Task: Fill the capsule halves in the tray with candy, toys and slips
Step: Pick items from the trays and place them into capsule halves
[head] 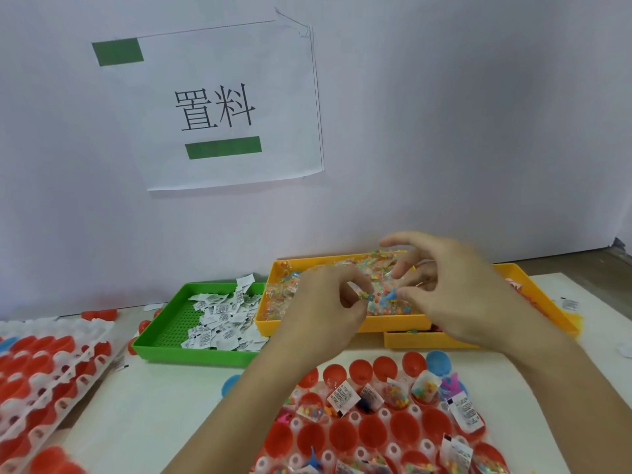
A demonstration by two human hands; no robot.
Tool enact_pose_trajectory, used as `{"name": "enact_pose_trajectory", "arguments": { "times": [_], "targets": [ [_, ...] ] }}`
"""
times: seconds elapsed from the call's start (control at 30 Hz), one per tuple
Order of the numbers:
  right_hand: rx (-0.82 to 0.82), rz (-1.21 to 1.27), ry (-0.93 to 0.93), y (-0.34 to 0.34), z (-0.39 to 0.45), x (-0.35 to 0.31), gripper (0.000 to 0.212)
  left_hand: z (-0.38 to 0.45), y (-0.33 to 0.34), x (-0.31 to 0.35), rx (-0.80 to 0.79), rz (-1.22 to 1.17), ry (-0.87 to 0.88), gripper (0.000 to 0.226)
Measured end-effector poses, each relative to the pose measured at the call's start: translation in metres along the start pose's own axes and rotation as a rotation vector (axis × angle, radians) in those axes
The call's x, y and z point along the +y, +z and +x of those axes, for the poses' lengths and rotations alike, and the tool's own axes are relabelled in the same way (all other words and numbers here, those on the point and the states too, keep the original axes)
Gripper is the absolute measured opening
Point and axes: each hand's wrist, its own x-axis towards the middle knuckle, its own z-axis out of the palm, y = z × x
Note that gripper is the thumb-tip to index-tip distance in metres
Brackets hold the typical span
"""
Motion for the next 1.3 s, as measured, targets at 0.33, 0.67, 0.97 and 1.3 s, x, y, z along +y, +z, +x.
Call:
{"name": "enact_pose_trajectory", "arguments": {
  "times": [0.33, 0.67, 0.97, 1.3],
  "targets": [
    [0.029, 0.062, 0.08, 0.014, -0.001, -0.007, 0.06, -0.012, -0.005, -0.007, -0.046, -0.29, -0.061, 0.022],
    [0.046, 0.275, 0.283, 0.024, -0.003, -0.012, 0.042, -0.019, -0.004, -0.013, -0.019, -0.555, -0.08, 0.023],
    [-0.042, 0.125, 0.167, 0.044, 0.01, -0.03, 0.018, -0.038, -0.046, -0.055, 0.211, -0.69, -0.256, 0.008],
    [-0.255, -0.363, -0.091, 0.14, 0.073, -0.067, 0.019, -0.055, -0.076, -0.122, 0.465, -0.799, -0.482, 0.004]
  ]
}}
